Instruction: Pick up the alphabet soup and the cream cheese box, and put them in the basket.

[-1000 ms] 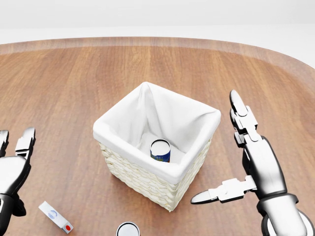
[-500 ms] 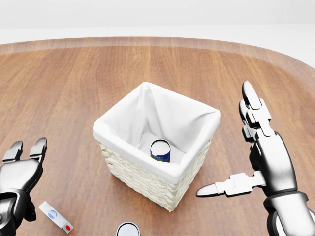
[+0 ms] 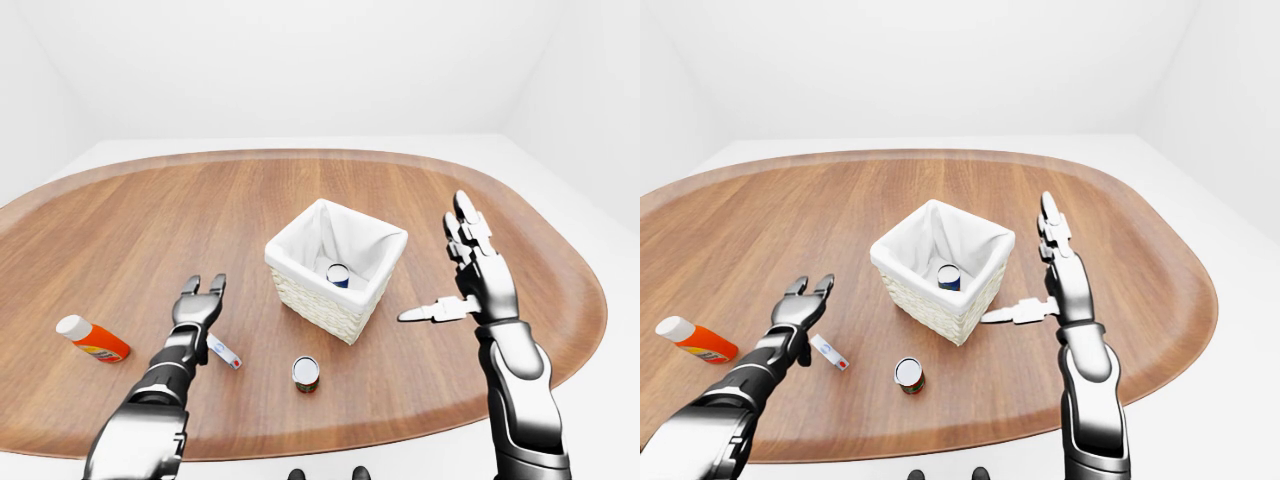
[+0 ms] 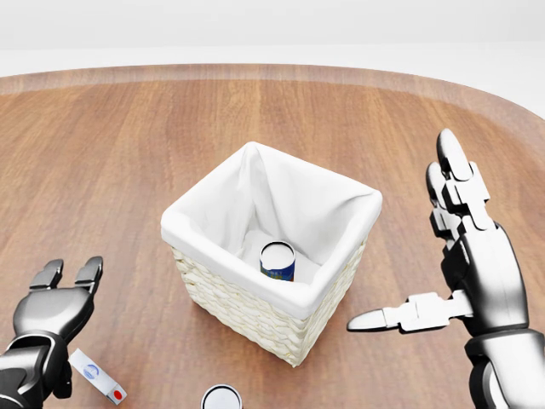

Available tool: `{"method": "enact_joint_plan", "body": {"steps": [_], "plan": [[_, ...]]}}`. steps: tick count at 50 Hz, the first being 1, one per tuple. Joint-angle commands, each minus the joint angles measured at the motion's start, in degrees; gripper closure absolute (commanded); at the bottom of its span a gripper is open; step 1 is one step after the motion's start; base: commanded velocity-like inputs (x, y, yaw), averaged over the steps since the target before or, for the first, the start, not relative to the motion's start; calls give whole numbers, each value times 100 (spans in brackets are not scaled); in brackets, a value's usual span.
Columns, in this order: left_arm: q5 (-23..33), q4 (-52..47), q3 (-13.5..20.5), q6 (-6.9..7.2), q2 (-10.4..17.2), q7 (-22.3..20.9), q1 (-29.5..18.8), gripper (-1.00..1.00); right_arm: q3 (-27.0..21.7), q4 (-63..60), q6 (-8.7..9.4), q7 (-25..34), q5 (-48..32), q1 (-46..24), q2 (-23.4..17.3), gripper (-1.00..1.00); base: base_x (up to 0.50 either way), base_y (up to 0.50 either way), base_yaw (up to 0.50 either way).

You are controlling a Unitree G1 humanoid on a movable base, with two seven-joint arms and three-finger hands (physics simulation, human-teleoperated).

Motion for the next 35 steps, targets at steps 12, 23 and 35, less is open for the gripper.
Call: {"method": "enact_joint_plan", "body": {"steps": [12,23,35], "plan": [[426,272,45,0,-233,-173,135,-100,-95,-99,0,-109,282,-64,-6,-100,0,0,0],[417,327,207,0,-262,-313,129,-100,-71,1,0,-206,461,-74,3,-100,0,0,0],[407,365,415,73,-366,-420,159,-100,-34,7,0,-258,565,-38,39,-100,0,0,0]]}}
